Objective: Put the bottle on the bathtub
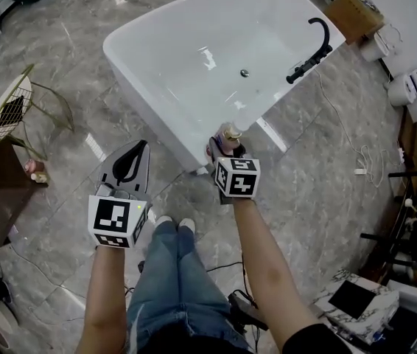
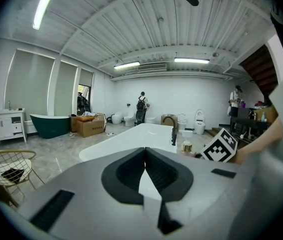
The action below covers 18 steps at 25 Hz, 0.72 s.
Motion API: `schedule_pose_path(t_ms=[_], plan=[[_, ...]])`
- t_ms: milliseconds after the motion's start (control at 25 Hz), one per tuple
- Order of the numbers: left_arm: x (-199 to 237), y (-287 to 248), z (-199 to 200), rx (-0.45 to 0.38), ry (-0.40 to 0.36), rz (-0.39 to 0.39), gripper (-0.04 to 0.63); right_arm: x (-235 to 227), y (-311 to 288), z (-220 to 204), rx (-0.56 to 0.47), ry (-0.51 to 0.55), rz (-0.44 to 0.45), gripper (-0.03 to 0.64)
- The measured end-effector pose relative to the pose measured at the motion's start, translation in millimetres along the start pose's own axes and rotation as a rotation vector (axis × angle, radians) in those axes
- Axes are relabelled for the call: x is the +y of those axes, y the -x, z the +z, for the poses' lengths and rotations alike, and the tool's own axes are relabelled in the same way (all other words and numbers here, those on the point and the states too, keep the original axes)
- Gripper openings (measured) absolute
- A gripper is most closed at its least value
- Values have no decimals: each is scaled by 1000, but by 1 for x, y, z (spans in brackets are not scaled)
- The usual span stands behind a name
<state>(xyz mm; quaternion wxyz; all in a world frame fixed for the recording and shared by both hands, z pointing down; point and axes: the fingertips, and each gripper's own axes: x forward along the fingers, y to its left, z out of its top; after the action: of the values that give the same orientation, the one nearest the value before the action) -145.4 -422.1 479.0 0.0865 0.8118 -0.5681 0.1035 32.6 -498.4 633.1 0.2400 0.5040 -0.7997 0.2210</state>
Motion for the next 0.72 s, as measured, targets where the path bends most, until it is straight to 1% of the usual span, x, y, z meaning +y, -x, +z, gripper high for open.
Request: schedule_pose_path(t_ms=[160, 320, 440, 640, 720], plan=[[2, -10, -12, 12, 19, -23, 12, -4, -30, -14, 18, 29, -13, 230], [7, -14, -17, 22, 7, -30, 12, -9, -49, -25, 33, 43, -33, 230], [10, -13, -19, 32, -8, -32, 12, -9, -51, -26, 26, 49, -29, 230], [11, -10, -24, 48, 5, -30, 12, -2, -45, -37, 44, 62, -41, 232], [8, -10, -22, 44, -2, -38, 12, 0, -42, -42, 47, 63, -51, 232]])
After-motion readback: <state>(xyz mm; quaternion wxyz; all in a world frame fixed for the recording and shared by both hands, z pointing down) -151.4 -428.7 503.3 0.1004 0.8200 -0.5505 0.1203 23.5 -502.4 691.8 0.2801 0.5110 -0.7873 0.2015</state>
